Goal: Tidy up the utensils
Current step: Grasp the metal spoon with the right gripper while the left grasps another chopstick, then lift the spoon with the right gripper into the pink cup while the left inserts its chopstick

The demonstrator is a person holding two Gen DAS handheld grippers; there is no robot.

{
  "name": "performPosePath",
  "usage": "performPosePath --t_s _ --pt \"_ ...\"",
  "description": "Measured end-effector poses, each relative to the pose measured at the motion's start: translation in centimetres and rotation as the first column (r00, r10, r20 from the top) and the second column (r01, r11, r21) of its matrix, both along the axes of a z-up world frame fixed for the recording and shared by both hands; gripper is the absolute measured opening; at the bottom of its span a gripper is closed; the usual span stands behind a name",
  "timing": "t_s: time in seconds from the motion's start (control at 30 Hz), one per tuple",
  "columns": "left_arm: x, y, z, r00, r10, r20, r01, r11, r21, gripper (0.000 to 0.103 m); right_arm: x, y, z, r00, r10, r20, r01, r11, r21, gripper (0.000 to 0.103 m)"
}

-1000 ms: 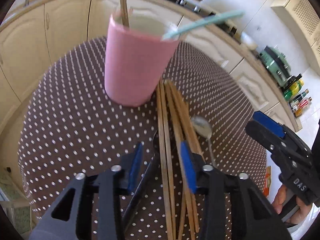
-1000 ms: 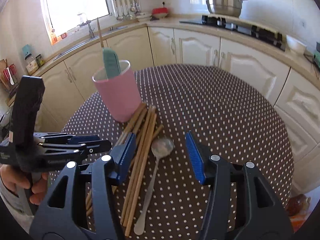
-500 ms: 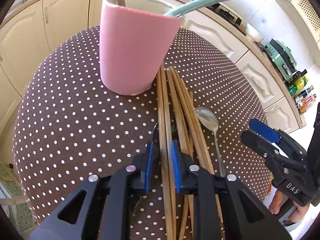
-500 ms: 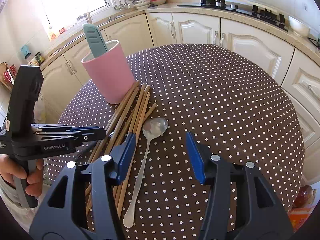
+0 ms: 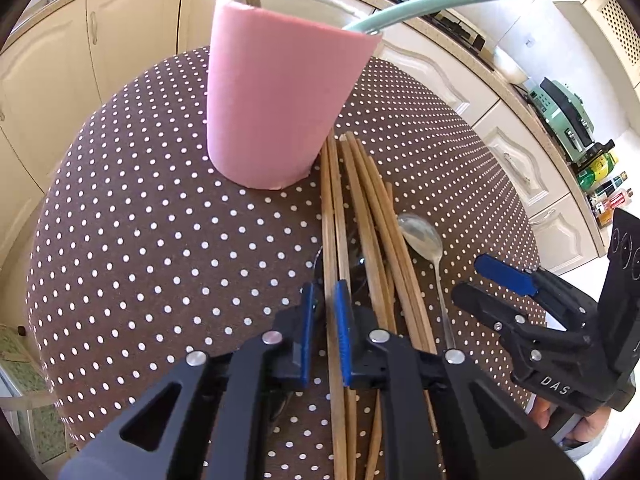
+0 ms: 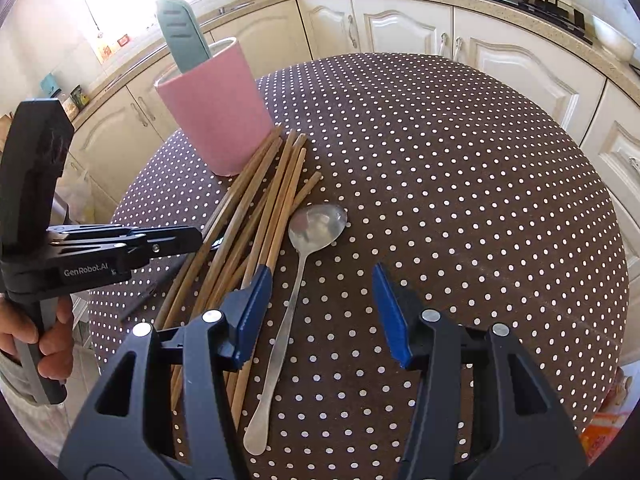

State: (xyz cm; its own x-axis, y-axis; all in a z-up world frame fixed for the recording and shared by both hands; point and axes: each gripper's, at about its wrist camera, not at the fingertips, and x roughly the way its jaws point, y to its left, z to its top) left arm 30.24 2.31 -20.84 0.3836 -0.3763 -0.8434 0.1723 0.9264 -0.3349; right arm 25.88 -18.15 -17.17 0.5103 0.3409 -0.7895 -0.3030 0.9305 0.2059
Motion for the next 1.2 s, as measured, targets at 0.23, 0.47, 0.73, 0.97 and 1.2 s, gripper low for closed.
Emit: performPosePath --t_s 0.23,0.47,0.73,0.97,1.2 --pt "1.3 -1.8 -0.1 1.0 -0.002 -0.029 0.004 0.998 0.07 0.011 1.3 1.5 -0.8 0.998 0.008 -0.054 -0.011 0.999 -0.045 0.052" --pt "1.7 -2.0 -0.2 1.0 0.015 -0.02 -0.014 0.998 0.06 0.006 2.3 3.1 -1.4 0.996 0.027 -0.087 -0.039 0.989 -0.141 0.033" --pt "0.2 -1.1 0.2 1.0 0.016 0.005 -0.016 0.999 0.039 0.006 3.0 3.7 -1.5 0.995 0.046 -0.091 -0.062 0.983 -0.172 0.008" --pt "-2.7 -0.7 2.7 0.994 -0.008 0.107 0.007 1.0 0.005 0.006 1.8 0.8 -1.0 0.998 0.027 -0.063 -0.03 0.998 -0.049 0.004" --pt "-5.8 -0.9 5.3 0.975 -0.038 0.219 0.045 0.999 -0.027 0.006 -0.2 -1.1 1.3 1.0 -0.001 0.007 0.001 0.999 0.033 0.004"
